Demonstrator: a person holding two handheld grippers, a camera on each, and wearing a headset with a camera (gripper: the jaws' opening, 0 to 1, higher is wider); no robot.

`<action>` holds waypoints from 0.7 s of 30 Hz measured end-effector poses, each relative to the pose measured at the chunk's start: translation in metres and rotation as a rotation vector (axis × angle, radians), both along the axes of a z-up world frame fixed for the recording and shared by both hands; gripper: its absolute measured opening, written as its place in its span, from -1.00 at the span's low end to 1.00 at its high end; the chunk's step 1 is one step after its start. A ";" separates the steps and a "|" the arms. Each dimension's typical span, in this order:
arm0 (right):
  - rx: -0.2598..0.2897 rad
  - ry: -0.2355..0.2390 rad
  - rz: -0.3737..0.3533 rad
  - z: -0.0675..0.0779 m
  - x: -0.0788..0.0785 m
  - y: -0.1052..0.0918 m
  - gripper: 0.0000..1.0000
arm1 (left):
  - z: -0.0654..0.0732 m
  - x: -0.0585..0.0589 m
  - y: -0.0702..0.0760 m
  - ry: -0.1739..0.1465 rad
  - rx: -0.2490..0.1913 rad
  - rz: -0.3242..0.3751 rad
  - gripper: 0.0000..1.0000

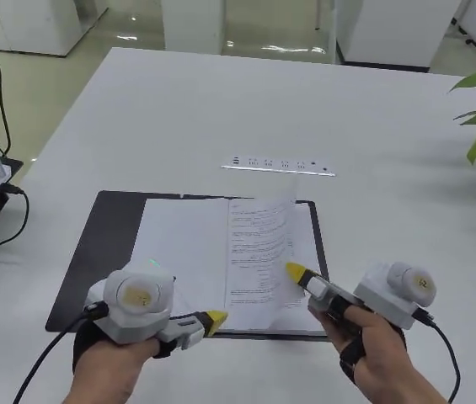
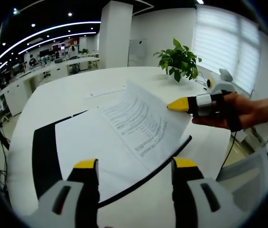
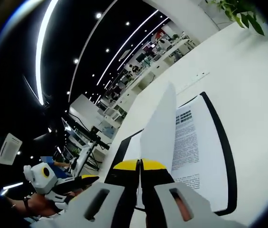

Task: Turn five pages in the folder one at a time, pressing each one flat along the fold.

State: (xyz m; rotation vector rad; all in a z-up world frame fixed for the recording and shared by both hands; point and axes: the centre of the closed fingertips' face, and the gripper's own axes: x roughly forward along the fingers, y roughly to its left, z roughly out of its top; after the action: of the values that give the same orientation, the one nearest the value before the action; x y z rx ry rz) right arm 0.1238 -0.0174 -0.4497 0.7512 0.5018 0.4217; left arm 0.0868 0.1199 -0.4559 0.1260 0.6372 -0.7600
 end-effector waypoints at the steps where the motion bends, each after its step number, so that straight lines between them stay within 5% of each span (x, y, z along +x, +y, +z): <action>1: -0.005 -0.002 0.010 0.001 0.000 0.006 -1.00 | 0.002 0.001 0.003 -0.004 -0.003 0.008 0.22; 10: 0.005 -0.014 0.051 0.009 0.006 0.039 -1.00 | 0.010 -0.002 0.020 -0.014 -0.035 0.042 0.24; 21: 0.027 -0.022 0.089 0.018 0.010 0.072 -1.00 | 0.019 -0.007 0.039 -0.034 -0.023 0.052 0.26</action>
State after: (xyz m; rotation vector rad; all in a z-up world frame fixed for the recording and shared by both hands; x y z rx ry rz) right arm 0.1342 0.0547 -0.4321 0.7519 0.5112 0.5194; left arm 0.0800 0.1593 -0.4371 0.1009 0.5967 -0.7139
